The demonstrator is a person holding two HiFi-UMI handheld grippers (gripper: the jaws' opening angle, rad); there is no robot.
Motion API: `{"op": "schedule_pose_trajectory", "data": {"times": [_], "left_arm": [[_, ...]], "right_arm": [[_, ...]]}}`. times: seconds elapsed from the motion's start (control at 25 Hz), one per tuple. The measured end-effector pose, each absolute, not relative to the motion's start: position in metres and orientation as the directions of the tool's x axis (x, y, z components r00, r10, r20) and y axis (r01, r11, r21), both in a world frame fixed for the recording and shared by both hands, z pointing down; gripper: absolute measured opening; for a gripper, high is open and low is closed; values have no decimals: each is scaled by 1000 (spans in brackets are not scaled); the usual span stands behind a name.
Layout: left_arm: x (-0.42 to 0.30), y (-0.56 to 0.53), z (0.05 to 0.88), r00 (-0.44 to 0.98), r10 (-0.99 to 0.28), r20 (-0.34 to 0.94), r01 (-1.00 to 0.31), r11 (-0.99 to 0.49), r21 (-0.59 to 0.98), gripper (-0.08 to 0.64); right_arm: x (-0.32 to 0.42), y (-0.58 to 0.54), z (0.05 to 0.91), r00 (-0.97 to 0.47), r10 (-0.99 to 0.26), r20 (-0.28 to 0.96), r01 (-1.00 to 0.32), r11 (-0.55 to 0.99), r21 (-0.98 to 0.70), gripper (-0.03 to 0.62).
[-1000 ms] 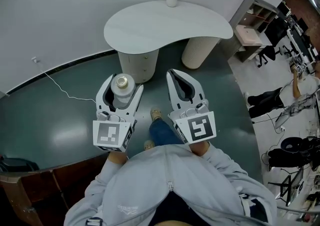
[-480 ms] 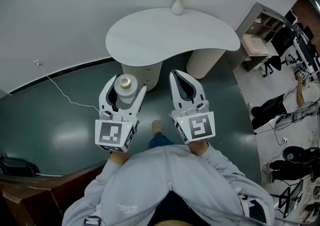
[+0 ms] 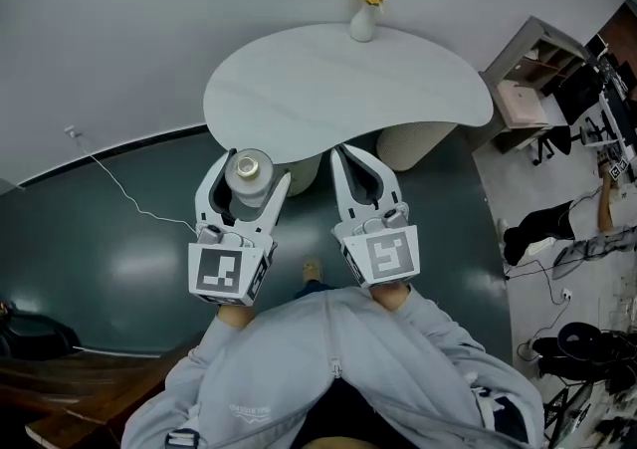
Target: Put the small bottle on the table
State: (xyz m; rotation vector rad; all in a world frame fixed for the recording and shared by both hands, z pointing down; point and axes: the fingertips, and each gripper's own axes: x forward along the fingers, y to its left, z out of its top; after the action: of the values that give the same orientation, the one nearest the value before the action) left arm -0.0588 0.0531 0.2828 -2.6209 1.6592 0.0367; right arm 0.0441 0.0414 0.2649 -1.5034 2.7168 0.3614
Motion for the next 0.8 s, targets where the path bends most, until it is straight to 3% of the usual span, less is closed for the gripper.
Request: {"op": "schedule_pose_trajectory", "data": {"times": [0.8], "left_arm": [[-36, -56, 296, 362, -932, -15, -932, -361, -9, 333]], "right_arm": [[73, -76, 290, -598, -795, -99, -799, 583, 147, 26]]}}
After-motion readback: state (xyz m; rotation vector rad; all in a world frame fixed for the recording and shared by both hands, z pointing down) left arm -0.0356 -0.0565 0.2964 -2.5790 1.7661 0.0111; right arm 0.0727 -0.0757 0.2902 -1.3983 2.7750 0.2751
